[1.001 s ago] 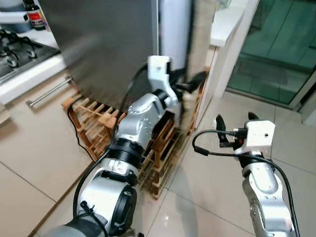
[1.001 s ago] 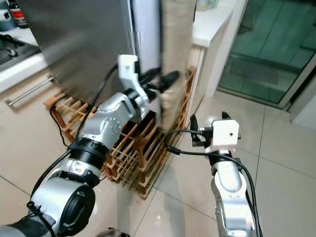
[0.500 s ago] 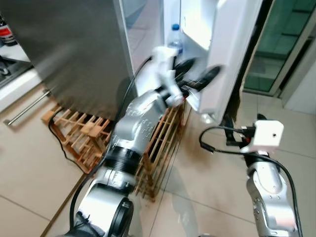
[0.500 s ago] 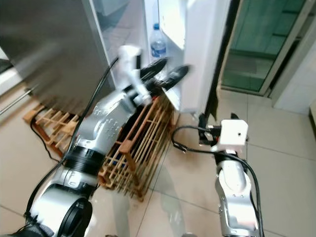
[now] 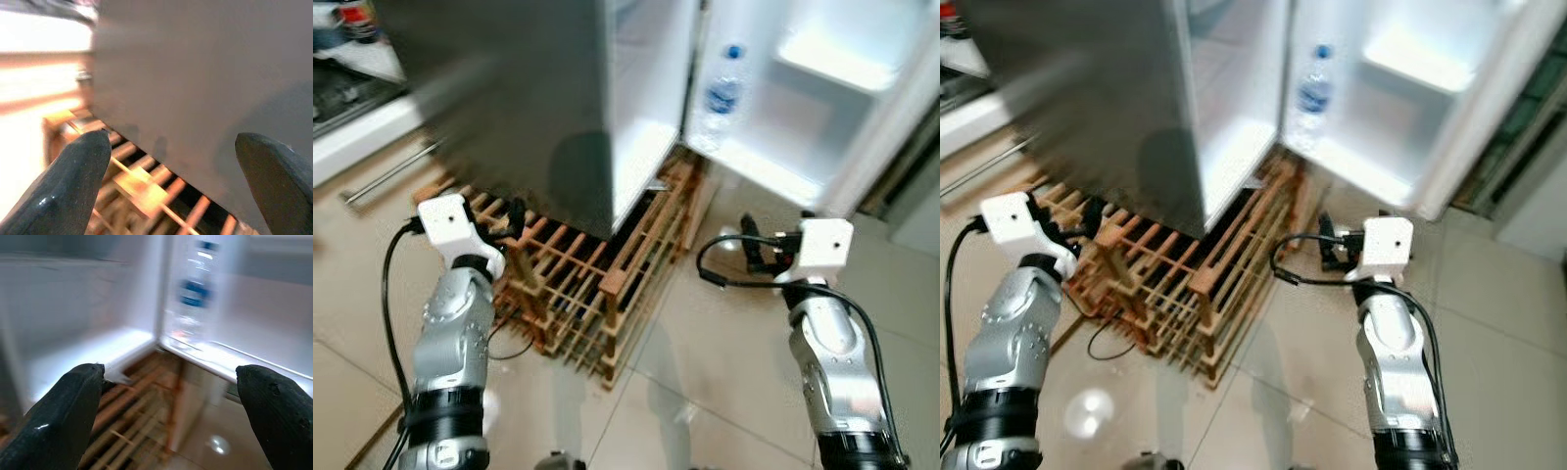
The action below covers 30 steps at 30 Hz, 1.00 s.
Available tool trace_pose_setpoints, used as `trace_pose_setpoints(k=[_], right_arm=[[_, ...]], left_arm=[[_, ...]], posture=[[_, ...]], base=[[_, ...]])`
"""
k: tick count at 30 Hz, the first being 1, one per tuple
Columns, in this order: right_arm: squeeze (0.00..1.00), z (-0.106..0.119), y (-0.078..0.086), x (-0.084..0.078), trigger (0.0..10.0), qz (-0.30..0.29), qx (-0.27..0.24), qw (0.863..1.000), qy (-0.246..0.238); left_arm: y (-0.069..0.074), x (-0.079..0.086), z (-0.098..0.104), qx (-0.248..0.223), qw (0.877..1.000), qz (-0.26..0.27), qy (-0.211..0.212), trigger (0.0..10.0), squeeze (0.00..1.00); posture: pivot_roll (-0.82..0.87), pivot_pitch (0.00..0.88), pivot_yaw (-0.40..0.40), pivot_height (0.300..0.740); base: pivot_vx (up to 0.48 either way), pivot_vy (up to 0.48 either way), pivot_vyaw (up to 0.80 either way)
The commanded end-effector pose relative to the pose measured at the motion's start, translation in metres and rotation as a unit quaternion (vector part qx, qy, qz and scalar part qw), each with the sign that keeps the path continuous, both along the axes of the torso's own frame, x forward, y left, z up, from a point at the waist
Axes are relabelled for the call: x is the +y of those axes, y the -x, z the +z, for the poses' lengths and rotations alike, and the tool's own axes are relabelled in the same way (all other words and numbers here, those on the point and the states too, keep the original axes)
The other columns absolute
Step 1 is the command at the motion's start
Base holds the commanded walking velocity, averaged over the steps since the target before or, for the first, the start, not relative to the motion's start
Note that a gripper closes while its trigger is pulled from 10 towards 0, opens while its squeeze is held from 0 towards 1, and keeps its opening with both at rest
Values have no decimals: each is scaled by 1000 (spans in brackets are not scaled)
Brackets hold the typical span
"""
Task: Restocking fridge
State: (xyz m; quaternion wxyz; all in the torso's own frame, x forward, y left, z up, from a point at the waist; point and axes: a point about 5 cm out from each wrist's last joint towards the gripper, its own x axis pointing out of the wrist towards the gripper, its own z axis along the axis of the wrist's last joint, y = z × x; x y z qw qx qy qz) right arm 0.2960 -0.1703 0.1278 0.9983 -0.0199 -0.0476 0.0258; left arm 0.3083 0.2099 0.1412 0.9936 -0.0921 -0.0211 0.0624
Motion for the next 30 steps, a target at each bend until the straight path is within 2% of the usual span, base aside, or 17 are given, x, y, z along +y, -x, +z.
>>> trace_pose_setpoints(k=[1, 5, 8, 15, 16, 19, 21, 25, 30], right_arm=[[0, -2, -2, 3, 10000, 12, 5, 1000, -10], [0, -3, -5, 10, 10000, 24, 5, 999, -23], [0, -5, -6, 13, 10000, 25, 9, 999, -37], [0, -9, -6, 16, 10000, 32, 14, 998, -45], [0, -9, -7, 16, 10000, 34, 14, 998, -44], [0, -9, -7, 16, 10000, 35, 15, 998, -44], [0, -10, -8, 17, 10000, 43, 22, 997, -52], [0, -11, -8, 19, 10000, 51, 24, 997, -54], [0, -11, -8, 16, 10000, 50, 25, 997, -53]], left_arm=[[-2, -11, 14, -21, 999, -13, -30, 10000, 0], [-1, -22, 25, -42, 996, -35, -64, 10000, 0], [1, -22, 24, -39, 996, -37, -66, 10000, 0], [10, -15, 16, -13, 999, 2, -49, 10000, 0], [14, -15, 14, -6, 998, 17, -63, 10000, 0], [15, -13, 14, -3, 997, 29, -69, 10000, 0], [11, -3, 17, 7, 990, 81, -116, 10000, 0], [7, -6, 14, 19, 990, 78, -118, 10000, 0], [2, -21, 10, 30, 991, 36, -129, 10000, 0]], posture=[[2, 0, 15, 740], [5, 0, 23, 740], [5, 0, 26, 740], [2, 0, 31, 740], [2, 0, 29, 740], [2, 0, 29, 740], [3, 0, 19, 740], [-1, 0, 16, 740], [-4, 0, 16, 740]], base=[[0, 0, 575], [0, 0, 569], [0, 0, 529], [0, -90, 522], [266, -394, 519], [266, -394, 523], [274, -390, 497], [142, -192, 452], [0, 0, 441]])
